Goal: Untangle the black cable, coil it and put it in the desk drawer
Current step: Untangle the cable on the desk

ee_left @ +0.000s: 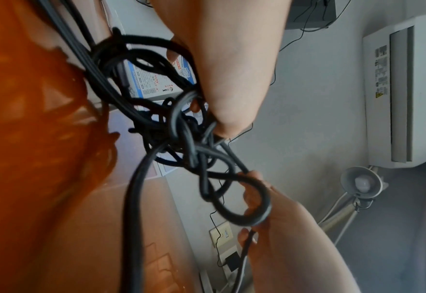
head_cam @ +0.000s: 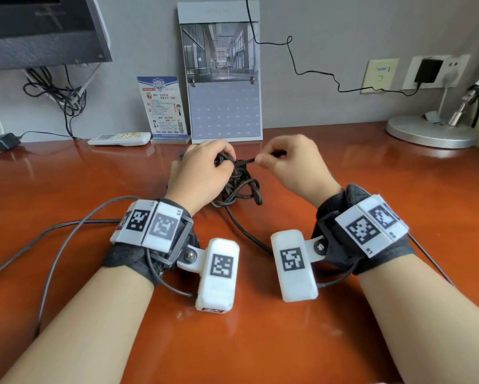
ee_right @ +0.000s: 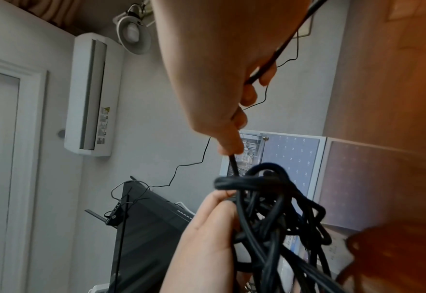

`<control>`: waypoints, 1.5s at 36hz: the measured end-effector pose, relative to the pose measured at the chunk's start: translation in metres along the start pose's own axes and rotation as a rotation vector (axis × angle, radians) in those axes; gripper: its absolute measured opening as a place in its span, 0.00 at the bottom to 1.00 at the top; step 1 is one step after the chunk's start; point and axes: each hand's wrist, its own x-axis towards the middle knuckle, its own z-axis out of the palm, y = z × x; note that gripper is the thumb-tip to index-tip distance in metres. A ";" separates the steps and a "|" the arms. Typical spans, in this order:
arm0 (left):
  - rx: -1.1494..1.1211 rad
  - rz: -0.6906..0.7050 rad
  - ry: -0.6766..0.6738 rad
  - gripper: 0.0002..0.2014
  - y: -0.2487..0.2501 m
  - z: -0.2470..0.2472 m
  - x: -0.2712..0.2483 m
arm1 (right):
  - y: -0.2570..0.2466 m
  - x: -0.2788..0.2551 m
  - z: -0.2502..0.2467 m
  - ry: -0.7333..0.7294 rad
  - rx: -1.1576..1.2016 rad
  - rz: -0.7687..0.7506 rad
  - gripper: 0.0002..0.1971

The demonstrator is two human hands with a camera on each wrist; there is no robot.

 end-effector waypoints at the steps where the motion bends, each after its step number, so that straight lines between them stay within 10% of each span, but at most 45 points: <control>1: -0.025 0.010 0.026 0.09 0.001 -0.001 0.000 | -0.001 0.001 -0.002 0.063 0.029 0.011 0.06; 19: 0.055 -0.001 -0.018 0.12 -0.001 -0.004 -0.003 | 0.041 0.006 -0.049 0.684 0.085 0.421 0.08; 26: 0.118 0.019 -0.057 0.11 -0.003 -0.001 -0.004 | 0.029 0.009 -0.042 0.542 -0.137 0.233 0.19; 31: 0.156 0.033 -0.079 0.11 0.000 0.000 -0.005 | 0.008 0.007 -0.033 0.175 -0.184 -0.166 0.34; 37: 0.138 0.049 -0.070 0.11 0.004 0.003 -0.007 | 0.002 -0.001 -0.014 -0.230 -0.036 -0.040 0.45; 46: 0.114 0.023 -0.050 0.11 0.004 0.003 -0.008 | 0.007 -0.004 -0.011 -0.345 -0.139 0.052 0.06; 54: 0.116 0.017 -0.053 0.10 0.005 0.001 -0.008 | 0.003 -0.002 -0.007 -0.184 -0.170 0.014 0.08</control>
